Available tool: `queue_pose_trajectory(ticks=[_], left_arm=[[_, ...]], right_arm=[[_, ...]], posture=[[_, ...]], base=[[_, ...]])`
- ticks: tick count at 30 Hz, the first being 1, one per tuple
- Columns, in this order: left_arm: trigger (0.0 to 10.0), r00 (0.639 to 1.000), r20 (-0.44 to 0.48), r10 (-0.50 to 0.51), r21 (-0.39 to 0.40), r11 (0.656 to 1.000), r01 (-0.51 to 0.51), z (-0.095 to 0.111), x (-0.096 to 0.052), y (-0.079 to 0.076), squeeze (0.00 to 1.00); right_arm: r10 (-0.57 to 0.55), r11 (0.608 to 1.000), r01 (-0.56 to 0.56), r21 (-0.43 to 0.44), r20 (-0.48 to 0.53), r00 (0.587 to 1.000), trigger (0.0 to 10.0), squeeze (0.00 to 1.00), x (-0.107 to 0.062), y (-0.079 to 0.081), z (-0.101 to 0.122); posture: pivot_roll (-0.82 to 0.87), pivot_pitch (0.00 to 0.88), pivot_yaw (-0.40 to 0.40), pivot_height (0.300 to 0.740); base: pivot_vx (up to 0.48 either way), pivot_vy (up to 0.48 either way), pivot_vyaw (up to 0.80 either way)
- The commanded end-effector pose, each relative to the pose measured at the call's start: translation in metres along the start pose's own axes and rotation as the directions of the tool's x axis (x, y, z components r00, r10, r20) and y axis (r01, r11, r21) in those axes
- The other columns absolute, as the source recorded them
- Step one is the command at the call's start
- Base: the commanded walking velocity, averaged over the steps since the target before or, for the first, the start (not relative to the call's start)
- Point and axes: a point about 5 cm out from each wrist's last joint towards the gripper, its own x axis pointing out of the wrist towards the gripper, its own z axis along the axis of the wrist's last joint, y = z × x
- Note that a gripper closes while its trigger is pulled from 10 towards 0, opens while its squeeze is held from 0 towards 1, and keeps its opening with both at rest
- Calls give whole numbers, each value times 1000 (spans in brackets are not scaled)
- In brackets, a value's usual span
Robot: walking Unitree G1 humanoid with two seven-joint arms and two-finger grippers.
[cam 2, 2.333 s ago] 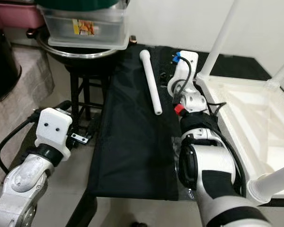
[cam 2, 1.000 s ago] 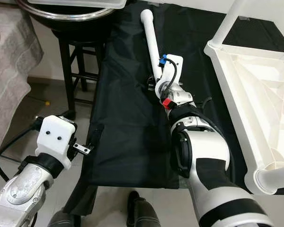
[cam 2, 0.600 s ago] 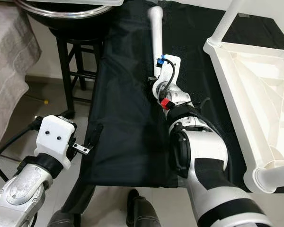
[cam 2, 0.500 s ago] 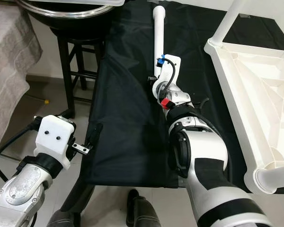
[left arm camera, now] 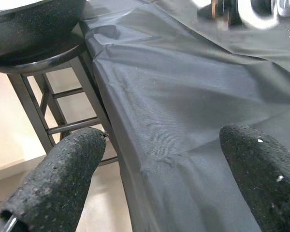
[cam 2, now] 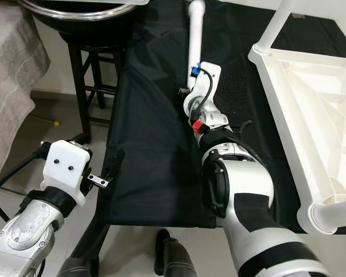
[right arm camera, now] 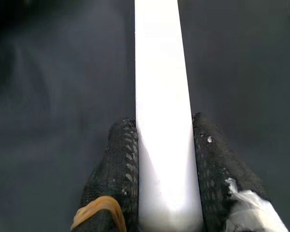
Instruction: Building children table
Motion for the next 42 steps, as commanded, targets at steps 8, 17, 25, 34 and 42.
queue_pose_trajectory(ticks=[8, 17, 25, 34, 42], left_arm=[[10000, 1000, -14, -5, 0, 1000, 5, -7, 2, -1, 0], [10000, 1000, -22, 2, -19, 1000, -3, -13, 8, 1, 0], [10000, 999, -6, 33, -34, 999, -33, -14, 18, 5, 0], [10000, 996, 18, 88, -137, 987, -85, -21, 48, 11, 0], [10000, 993, 45, 113, -266, 959, -97, -18, 69, 18, 0]], right_arm=[[154, 986, -116, -120, 383, 911, 0, 0, -13, 32, 50], [333, 938, -232, -256, 484, 810, 0, 0, -34, 51, 44], [396, 912, -249, -326, 542, 741, 0, 0, -56, 51, 39], [505, 858, -295, -421, 581, 639, 0, 0, -99, 59, 21], [520, 850, -315, -422, 575, 632, 0, 0, -111, 61, 15]], posture=[[122, 276, -114, 740], [125, 245, -105, 740], [121, 185, -86, 740], [113, 132, -69, 740], [110, 137, -52, 740]], base=[[0, 0, 0], [0, 0, 0], [0, 0, 0], [0, 0, 0], [0, 0, 0]])
